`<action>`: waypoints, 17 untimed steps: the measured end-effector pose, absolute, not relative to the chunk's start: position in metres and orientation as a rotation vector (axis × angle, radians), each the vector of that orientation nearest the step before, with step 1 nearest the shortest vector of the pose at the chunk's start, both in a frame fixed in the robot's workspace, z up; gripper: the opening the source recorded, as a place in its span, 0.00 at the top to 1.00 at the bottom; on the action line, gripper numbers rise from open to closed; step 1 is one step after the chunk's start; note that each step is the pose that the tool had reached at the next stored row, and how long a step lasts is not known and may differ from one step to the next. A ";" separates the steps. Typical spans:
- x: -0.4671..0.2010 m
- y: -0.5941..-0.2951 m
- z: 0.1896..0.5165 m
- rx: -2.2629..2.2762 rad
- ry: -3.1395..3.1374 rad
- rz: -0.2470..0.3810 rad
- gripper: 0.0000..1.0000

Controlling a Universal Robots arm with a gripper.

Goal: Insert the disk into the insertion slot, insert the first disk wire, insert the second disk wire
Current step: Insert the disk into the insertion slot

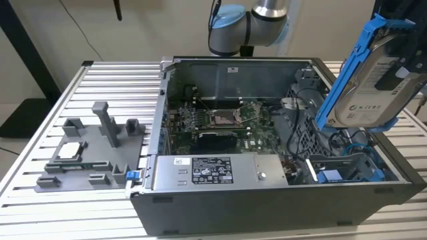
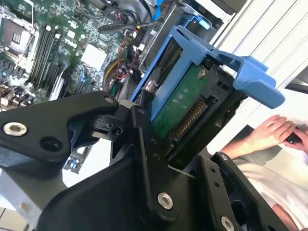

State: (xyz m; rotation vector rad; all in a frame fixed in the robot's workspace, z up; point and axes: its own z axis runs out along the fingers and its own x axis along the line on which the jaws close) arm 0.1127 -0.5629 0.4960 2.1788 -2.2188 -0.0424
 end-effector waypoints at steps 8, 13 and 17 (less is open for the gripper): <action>0.113 -0.563 0.492 2.176 -2.216 -0.049 1.00; 0.113 -0.564 0.488 2.176 -2.216 -0.049 1.00; 0.113 -0.565 0.483 2.176 -2.216 -0.049 1.00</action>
